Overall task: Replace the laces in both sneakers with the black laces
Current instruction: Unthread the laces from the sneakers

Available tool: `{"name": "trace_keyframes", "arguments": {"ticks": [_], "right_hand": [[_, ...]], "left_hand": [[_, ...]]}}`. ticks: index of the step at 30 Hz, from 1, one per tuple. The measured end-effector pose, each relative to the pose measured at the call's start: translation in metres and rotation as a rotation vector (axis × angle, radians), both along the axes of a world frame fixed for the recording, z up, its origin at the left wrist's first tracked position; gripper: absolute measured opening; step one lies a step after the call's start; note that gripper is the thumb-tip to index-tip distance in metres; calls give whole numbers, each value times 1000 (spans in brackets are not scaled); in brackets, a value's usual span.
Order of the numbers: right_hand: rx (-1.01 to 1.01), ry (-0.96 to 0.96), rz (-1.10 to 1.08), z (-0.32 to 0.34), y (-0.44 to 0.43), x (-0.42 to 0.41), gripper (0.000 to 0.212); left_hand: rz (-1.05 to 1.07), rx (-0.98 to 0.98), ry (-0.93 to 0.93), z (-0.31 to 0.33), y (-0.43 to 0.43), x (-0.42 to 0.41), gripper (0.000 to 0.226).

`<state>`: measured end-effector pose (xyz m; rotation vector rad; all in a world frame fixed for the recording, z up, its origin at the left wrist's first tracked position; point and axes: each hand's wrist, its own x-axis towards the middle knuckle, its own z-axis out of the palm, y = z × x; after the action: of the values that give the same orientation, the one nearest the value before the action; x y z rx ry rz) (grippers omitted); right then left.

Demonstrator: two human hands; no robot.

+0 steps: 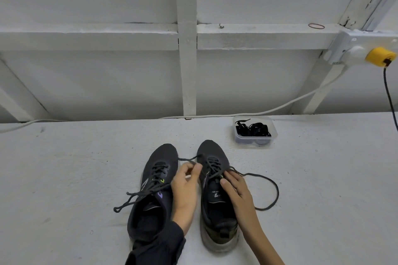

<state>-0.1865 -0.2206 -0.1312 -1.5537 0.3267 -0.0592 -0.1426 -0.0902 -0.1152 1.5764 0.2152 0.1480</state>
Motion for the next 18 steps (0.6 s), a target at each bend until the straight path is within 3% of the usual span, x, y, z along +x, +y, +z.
{"name": "trace_keyframes", "arguments": {"ticks": [4,10,13,18], "right_hand": [[-7,-6,7,-1,0,-1,38],[-3,-13,-2,-1,1,0,32],[-1,-12,-5,0,2,1,30],[-7,-4,-8,-1,0,0,31]], "left_hand": [[189,-130,-67,18,3,14,21],[-2,-178,85,-2,-6,-7,13],[-83,-105,147,-16,-8,-16,12],[99,-83,5,7,0,3,13]]}}
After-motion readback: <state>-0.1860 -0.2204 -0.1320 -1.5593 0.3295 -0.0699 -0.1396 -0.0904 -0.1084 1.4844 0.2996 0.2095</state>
